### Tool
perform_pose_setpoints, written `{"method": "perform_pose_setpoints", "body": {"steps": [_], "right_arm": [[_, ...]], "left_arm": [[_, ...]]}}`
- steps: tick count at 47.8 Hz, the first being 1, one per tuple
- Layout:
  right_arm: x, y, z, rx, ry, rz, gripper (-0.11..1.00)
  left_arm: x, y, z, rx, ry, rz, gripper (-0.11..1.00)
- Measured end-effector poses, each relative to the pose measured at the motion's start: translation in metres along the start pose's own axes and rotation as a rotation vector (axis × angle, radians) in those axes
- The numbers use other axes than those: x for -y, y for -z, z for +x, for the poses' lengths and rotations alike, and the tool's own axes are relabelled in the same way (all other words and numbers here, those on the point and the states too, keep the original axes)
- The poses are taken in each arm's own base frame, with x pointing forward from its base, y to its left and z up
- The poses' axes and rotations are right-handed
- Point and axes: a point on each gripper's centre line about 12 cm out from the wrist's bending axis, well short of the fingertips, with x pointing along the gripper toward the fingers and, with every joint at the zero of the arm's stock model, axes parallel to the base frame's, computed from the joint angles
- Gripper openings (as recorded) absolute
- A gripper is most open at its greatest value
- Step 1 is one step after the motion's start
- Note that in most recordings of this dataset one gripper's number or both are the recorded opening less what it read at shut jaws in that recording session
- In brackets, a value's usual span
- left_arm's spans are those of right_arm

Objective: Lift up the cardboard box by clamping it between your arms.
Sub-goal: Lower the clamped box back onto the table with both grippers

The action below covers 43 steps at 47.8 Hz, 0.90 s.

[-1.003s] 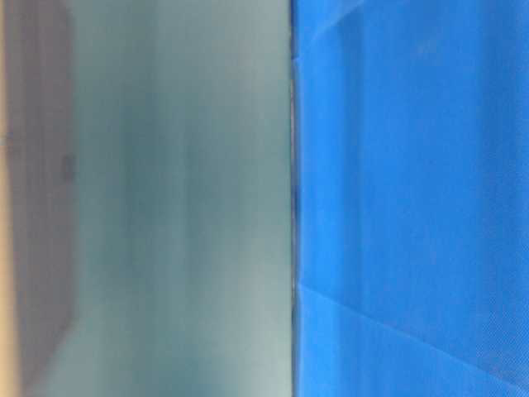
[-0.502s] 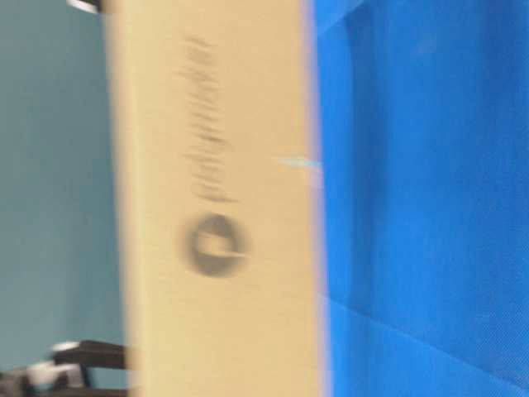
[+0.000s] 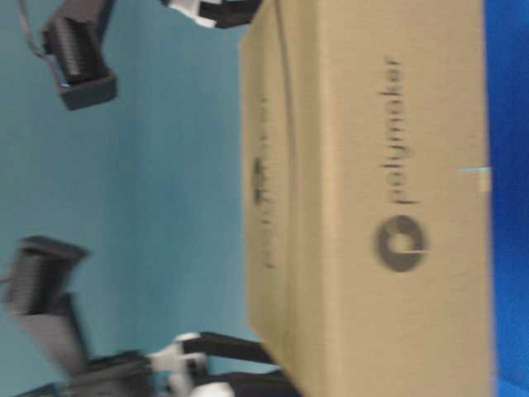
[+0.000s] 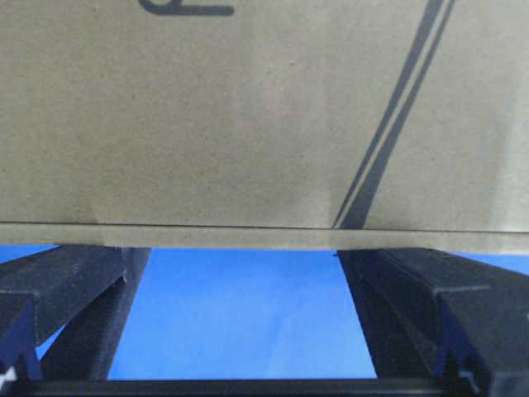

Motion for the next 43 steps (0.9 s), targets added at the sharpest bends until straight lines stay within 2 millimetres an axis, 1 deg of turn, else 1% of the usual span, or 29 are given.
{"method": "perform_pose_setpoints", "body": {"steps": [6,14,23,31,43], "right_arm": [[0.000,0.001,0.014,0.028,0.002,-0.001,0.98],[0.000,0.006,0.030,0.012,0.001,0.000,0.98],[0.000,0.009,0.040,-0.006,0.002,0.001,0.98],[0.000,0.018,0.050,-0.032,0.001,-0.001,0.98],[0.000,0.021,0.054,-0.015,0.001,0.004,0.98]], "left_arm": [[0.001,0.010,0.018,-0.020,0.002,0.000,0.88],[0.001,0.018,0.030,-0.008,0.002,-0.008,0.88],[0.001,0.023,0.036,-0.006,0.003,-0.037,0.88],[0.001,0.025,0.040,0.023,0.004,-0.050,0.88],[0.001,0.028,0.043,0.024,0.004,-0.053,0.88]]}}
